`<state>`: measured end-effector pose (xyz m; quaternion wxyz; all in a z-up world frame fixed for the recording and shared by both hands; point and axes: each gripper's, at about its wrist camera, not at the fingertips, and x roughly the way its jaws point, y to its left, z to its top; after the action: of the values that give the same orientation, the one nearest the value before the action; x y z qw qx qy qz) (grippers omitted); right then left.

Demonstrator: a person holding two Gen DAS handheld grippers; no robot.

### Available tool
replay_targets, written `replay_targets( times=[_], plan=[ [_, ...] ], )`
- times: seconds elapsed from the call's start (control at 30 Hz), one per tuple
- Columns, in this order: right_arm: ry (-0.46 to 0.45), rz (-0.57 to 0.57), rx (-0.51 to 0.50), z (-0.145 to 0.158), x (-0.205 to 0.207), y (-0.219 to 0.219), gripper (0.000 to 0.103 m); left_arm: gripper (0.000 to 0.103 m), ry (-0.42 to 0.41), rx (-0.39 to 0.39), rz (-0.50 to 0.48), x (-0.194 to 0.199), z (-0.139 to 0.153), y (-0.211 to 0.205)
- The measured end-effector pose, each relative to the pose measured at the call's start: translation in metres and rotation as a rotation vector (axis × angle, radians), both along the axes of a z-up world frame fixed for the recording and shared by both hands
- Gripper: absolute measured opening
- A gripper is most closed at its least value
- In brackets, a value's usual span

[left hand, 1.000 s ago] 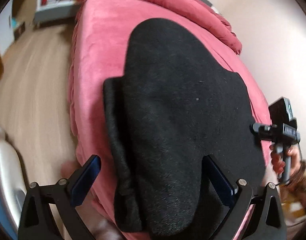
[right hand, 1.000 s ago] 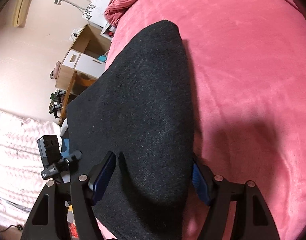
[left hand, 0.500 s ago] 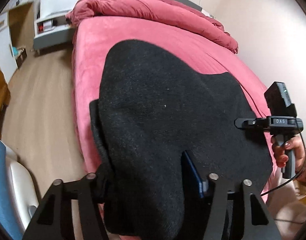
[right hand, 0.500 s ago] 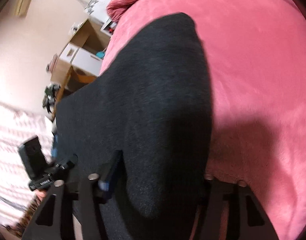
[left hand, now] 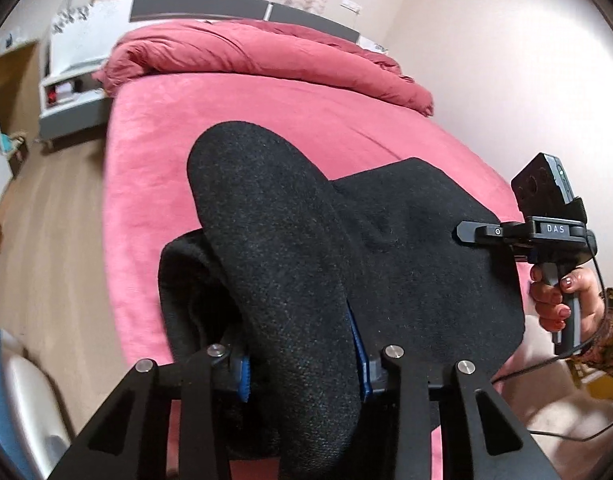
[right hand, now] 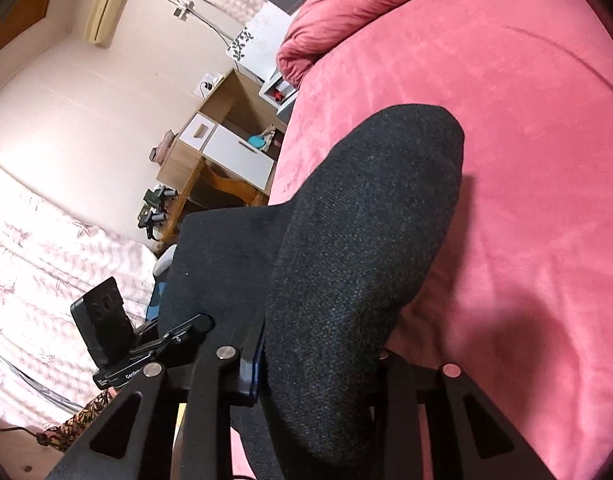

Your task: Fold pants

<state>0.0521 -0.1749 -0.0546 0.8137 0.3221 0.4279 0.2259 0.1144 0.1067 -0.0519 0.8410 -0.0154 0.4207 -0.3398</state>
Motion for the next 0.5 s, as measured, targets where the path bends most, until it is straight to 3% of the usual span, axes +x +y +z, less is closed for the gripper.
replay_targets(
  times=[0.13, 0.17, 0.2, 0.3, 0.4, 0.5],
  plan=[
    [-0.008, -0.045, -0.033, 0.005, -0.021, -0.028, 0.028, 0.039, 0.036, 0.013, -0.026, -0.006, -0.015, -0.032],
    [0.003, -0.059, -0.039, 0.002, -0.024, -0.036, 0.028, 0.044, 0.040, 0.030, -0.021, -0.007, -0.019, -0.038],
    [0.022, -0.074, -0.034, -0.003, -0.028, -0.045, 0.028, 0.056, 0.029, 0.063, -0.007, -0.005, -0.023, -0.044],
    [0.122, -0.096, 0.005, -0.036, -0.030, -0.061, 0.032, 0.077, 0.005, 0.142, 0.045, 0.002, -0.028, -0.047],
    [0.162, -0.107, 0.014, -0.056, -0.027, -0.061, 0.042, 0.097, 0.020, 0.181, 0.072, 0.009, -0.032, -0.043],
    [0.143, -0.103, -0.007, -0.059, -0.026, -0.060, 0.049, 0.103, 0.065, 0.165, 0.084, 0.014, -0.038, -0.029]
  ],
)
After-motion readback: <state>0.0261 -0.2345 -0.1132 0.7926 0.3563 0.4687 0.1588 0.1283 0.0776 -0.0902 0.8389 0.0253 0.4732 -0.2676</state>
